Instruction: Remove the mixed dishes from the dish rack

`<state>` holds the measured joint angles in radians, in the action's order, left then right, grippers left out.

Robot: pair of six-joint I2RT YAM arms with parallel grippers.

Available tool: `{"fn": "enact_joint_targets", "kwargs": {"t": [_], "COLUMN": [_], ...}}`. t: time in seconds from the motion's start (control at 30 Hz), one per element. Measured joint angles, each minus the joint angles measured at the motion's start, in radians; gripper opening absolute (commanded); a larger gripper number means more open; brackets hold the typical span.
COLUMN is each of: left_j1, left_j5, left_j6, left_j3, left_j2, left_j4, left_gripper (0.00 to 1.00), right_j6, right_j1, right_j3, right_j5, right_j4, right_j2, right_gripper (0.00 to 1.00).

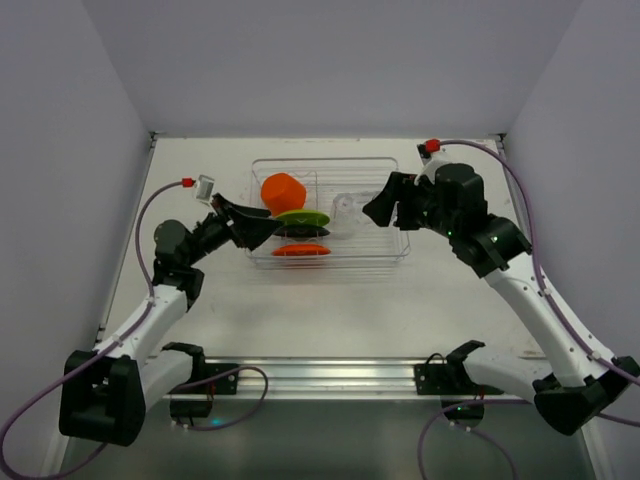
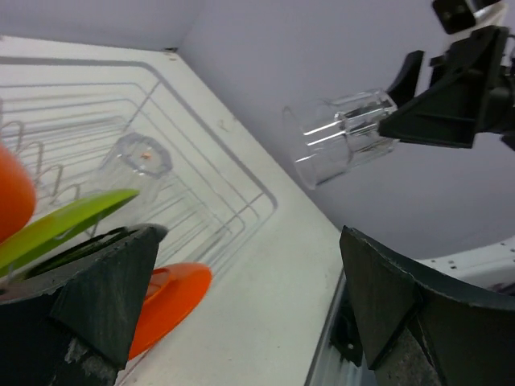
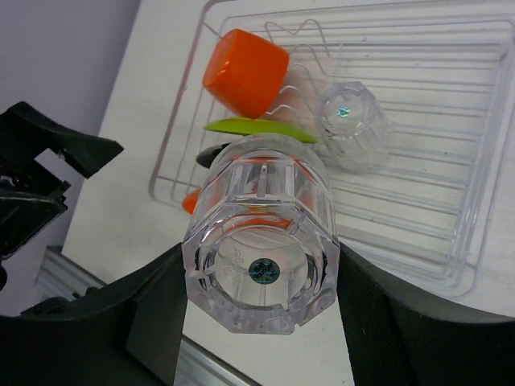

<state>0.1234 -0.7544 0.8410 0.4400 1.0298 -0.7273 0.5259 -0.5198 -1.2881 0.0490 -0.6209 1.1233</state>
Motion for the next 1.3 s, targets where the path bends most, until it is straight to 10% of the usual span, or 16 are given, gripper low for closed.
{"fn": "enact_joint_targets", "kwargs": {"t": [0.37, 0.83, 1.3], "left_j1": [0.205, 0.278, 0.377], "left_j5": [-0.108, -0.14, -0.149], "left_j6": [0.13, 0.184, 0.216], "left_j3": [0.161, 0.209, 0.256], "left_j2": [-0.019, 0.039, 0.074], "left_j4": [-0.08, -0.101, -0.143], "left_gripper": [0.81, 0.95, 0.79], "right_j6": [-0.018, -0.001, 0.036], "right_j1": [-0.001, -0.001, -0.001], "right_j3": [0.184, 0.25, 0.286], "right_j5": [0.238, 0.416, 0.519], "right_j4": [0.233, 0.415, 0.513], "right_j2": [-0.143, -0.241, -0.247], "right_gripper": [0.0, 0.0, 0.0]}}
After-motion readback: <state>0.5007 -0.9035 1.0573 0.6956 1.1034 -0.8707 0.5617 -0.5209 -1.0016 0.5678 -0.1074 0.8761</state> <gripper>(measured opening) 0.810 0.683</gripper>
